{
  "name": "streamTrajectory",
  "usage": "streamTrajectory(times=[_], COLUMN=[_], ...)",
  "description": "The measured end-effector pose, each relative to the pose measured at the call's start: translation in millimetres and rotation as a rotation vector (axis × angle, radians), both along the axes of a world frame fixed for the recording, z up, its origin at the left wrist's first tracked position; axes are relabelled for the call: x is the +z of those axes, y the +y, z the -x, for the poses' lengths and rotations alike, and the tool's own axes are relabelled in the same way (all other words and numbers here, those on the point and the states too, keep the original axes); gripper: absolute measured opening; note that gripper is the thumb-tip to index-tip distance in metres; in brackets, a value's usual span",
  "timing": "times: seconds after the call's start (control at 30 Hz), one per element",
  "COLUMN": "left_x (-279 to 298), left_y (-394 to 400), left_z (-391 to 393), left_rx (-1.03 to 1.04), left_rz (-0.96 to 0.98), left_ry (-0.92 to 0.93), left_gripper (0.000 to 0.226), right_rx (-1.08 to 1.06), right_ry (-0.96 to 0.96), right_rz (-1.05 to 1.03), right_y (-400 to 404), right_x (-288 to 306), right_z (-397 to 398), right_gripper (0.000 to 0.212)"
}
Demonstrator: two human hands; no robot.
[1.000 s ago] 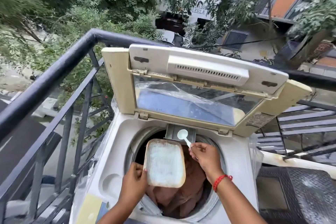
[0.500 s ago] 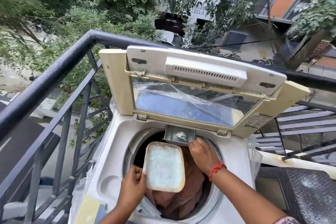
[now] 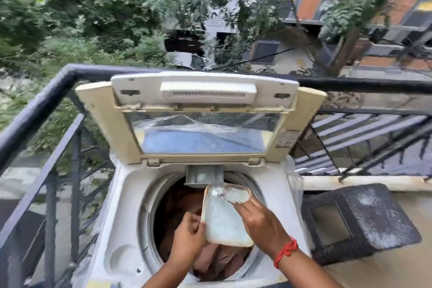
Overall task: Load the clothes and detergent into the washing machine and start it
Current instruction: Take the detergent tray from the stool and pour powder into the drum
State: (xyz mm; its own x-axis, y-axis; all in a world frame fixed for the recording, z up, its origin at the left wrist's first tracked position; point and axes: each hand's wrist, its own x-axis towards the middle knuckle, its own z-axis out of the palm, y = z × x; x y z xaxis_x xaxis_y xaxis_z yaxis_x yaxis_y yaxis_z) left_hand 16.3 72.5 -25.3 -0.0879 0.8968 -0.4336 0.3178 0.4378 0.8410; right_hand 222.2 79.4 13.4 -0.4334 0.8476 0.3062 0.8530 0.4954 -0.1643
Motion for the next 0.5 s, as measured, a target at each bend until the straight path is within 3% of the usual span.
streamTrajectory(times=[0.2, 0.3, 0.5], left_x=[8.8, 13.5, 18.9], left_y=[1.4, 4.5, 9.6], left_z=[-72.5, -113.4, -207.5], left_rx=[-0.15, -0.235, -0.363], left_rz=[0.013, -0.038, 0.007], left_ry=[-0.028, -0.063, -0.201], left_gripper=[0.008, 0.011, 0.015], right_rx=[-0.206, -0.312, -0.638], right_ry=[0.001, 0.063, 0.292], right_rz=[0.054, 0.056, 0.019], right_y=[-53.9, -70.5, -102.4], right_x=[-2.8, -4.0, -5.6], right_z=[-66.7, -99.8, -168.5], right_gripper=[0.032, 0.014, 0.006])
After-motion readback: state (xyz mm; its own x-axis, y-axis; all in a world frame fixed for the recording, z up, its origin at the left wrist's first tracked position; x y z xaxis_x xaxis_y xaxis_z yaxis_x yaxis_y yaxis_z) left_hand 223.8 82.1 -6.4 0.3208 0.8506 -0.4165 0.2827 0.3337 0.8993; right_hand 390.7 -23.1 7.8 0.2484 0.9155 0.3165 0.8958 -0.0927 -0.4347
